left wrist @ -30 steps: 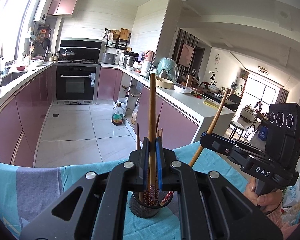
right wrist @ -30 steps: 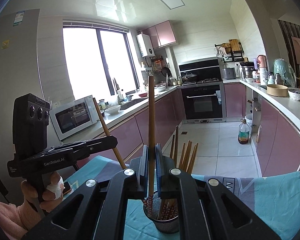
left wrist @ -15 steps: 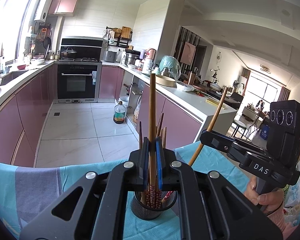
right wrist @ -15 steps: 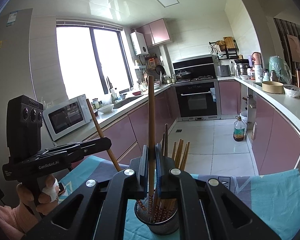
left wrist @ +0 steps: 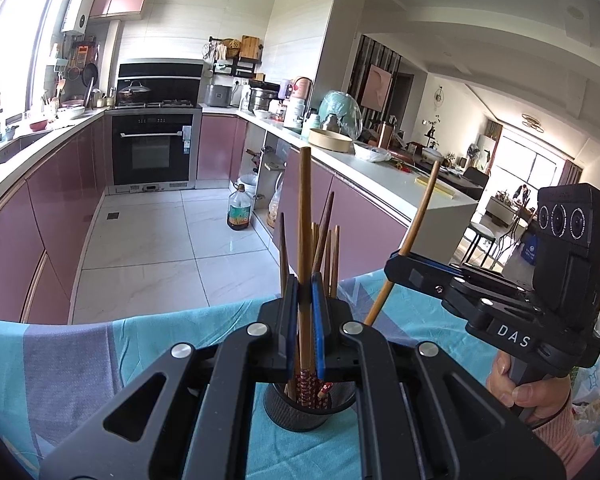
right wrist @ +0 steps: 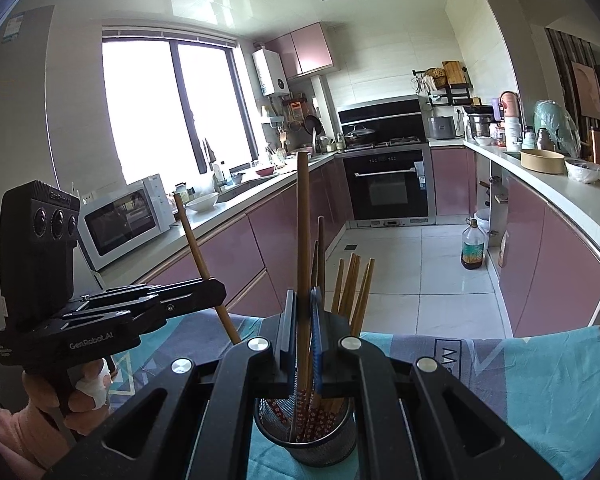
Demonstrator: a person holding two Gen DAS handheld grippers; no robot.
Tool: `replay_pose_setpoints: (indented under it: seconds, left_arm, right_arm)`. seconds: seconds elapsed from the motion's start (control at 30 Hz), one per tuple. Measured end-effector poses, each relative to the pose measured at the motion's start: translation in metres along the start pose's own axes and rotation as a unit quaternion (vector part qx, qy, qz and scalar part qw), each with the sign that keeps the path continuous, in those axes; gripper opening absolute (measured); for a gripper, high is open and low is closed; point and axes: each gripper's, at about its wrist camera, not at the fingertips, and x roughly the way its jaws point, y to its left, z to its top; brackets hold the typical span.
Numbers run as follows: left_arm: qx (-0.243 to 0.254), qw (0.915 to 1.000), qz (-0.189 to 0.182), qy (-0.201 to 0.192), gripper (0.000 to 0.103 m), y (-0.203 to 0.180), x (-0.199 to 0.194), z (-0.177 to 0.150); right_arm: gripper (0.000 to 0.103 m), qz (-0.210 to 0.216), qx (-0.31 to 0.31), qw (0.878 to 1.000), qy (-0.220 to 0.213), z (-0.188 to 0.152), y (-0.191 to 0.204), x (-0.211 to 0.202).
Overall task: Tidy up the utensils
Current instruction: 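Lower the left tool's chopstick into the cup while the right tool lowers its chopstick too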
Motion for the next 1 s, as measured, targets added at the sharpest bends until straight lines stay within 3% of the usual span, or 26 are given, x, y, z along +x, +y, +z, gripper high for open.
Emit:
replay_pose_setpoints:
  seconds: [1.0]
  left_arm:
    - [0.006, 0.9987, -0.003, 0.05, 0.007, 0.009, 0.023, -0.012]
  right_arm:
    - [0.005, -0.002, 0.015, 0.999, 0.047, -0.023, -0.011, 0.029]
